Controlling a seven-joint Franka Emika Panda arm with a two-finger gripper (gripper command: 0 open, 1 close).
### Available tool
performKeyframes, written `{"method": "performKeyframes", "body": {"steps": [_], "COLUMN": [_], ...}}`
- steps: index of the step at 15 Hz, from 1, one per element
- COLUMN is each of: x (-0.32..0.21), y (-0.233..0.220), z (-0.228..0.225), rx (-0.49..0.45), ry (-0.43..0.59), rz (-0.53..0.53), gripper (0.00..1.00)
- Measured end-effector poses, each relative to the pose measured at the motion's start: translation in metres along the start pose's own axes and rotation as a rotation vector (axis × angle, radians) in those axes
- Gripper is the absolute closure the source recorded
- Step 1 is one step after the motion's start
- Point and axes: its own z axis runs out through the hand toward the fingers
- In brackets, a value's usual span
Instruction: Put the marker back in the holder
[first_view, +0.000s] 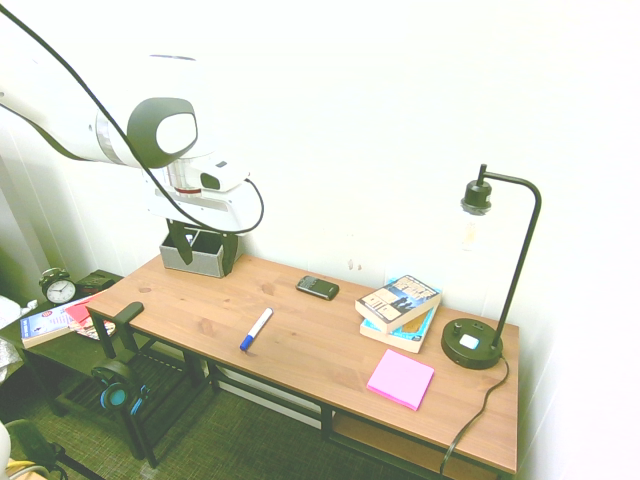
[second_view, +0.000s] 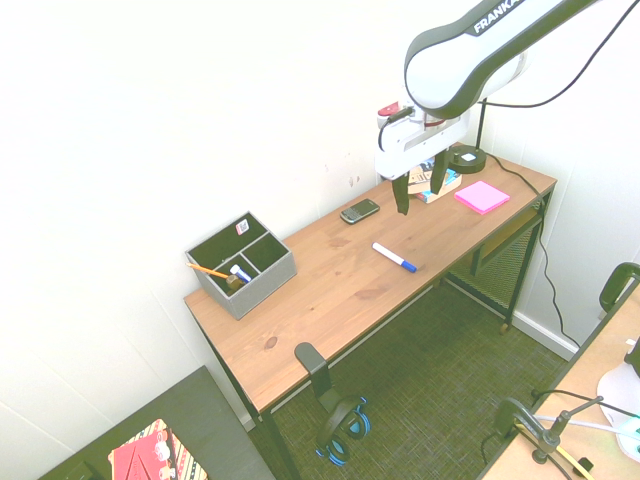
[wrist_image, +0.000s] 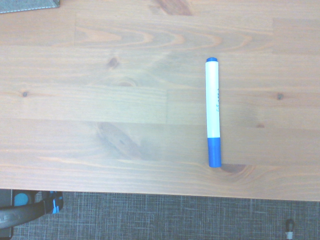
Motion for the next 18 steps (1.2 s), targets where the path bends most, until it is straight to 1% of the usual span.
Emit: {"method": "performKeyframes", "body": {"steps": [2,4,5,7,9,11,13,14,18], "x": [0.0,0.005,0.008,0.01,0.011,0.015,0.021,0.024,0.038], "y": [0.0,0.001,0.001,0.001,-0.003,-0.006,-0.012,-0.016,-0.035], "z": [0.002,0.017,0.034,0.075,0.114,0.145,0.166,0.177,0.203], "rx": [0.002,0.003,0.004,0.001,-0.005,-0.021,-0.041,-0.05,-0.063], "ry": [-0.009,0.016,0.033,0.035,0.039,0.044,0.052,0.048,0.05], "rz": [0.007,0.002,0.001,-0.012,-0.044,-0.059,-0.061,-0.063,-0.071], "gripper": [0.0,0.0,0.0,0.0,0.0,0.0,0.0,1.0,1.0]}}
